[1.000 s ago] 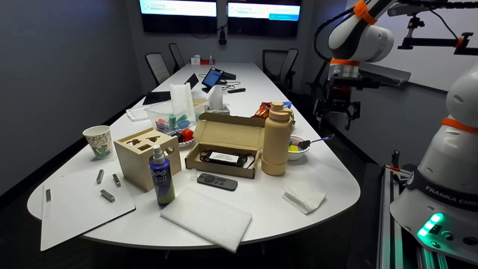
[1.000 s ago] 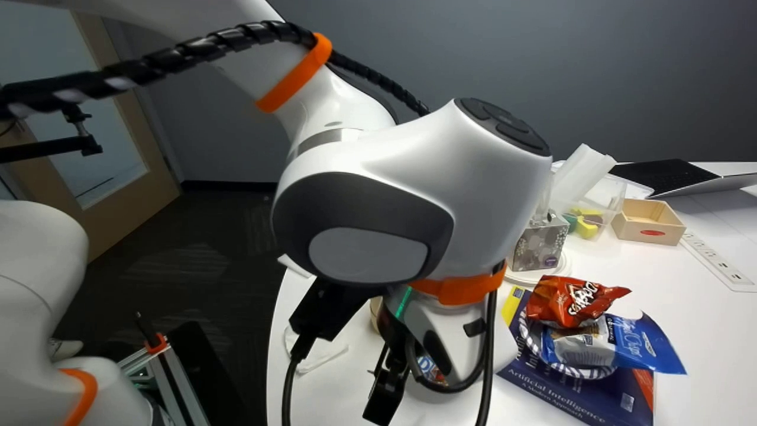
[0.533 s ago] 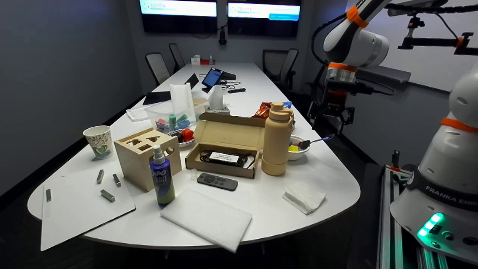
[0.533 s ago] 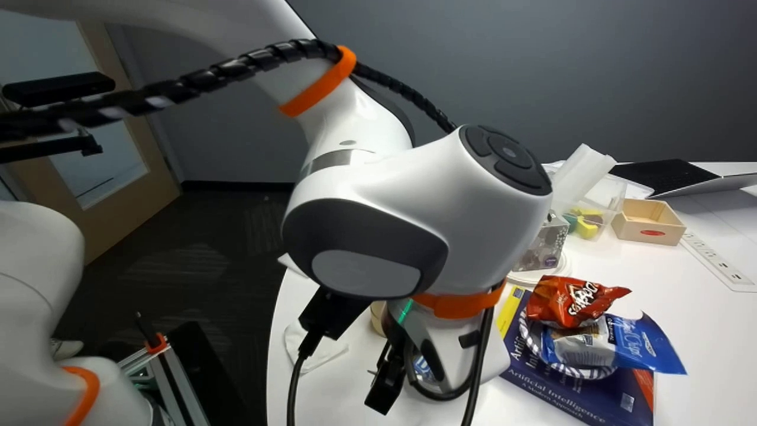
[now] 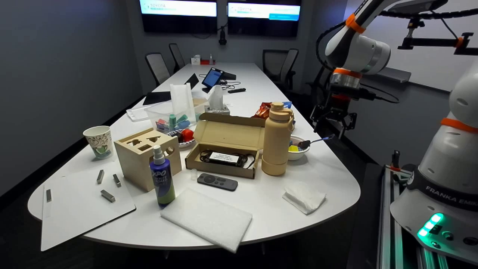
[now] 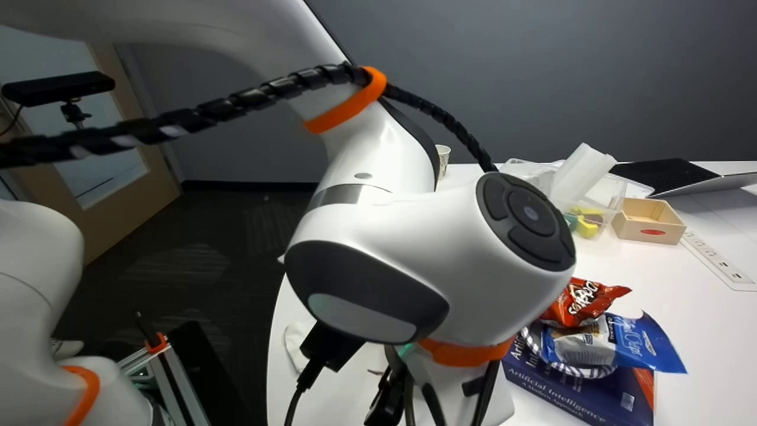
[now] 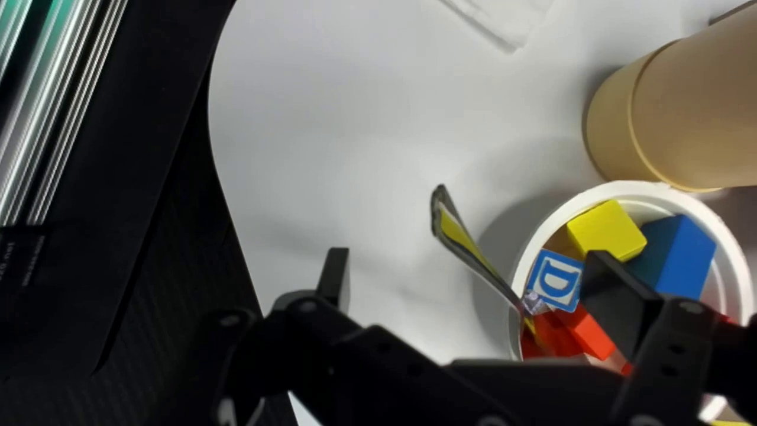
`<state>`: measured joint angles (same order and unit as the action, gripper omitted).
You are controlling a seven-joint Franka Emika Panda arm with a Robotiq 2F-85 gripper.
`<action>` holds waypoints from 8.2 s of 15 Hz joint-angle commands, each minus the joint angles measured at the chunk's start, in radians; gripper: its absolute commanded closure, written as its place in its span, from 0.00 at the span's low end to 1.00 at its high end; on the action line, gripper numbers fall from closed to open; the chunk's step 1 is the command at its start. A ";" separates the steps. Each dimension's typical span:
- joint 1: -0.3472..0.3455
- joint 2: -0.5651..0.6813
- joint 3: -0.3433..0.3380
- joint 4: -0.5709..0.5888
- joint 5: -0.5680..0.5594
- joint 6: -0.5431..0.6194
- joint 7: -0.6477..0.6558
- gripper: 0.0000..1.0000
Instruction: Stir the white bowl with the metal spoon
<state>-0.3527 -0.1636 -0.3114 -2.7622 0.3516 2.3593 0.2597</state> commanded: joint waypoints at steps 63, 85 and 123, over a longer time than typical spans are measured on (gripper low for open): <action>0.057 0.240 0.031 0.357 0.227 -0.379 -0.025 0.99; 0.059 0.262 0.021 0.353 0.244 -0.320 0.092 0.99; 0.063 0.217 0.022 0.280 0.377 -0.341 -0.202 0.99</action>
<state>-0.2752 0.0782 -0.2853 -2.4458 0.7025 2.0013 0.1778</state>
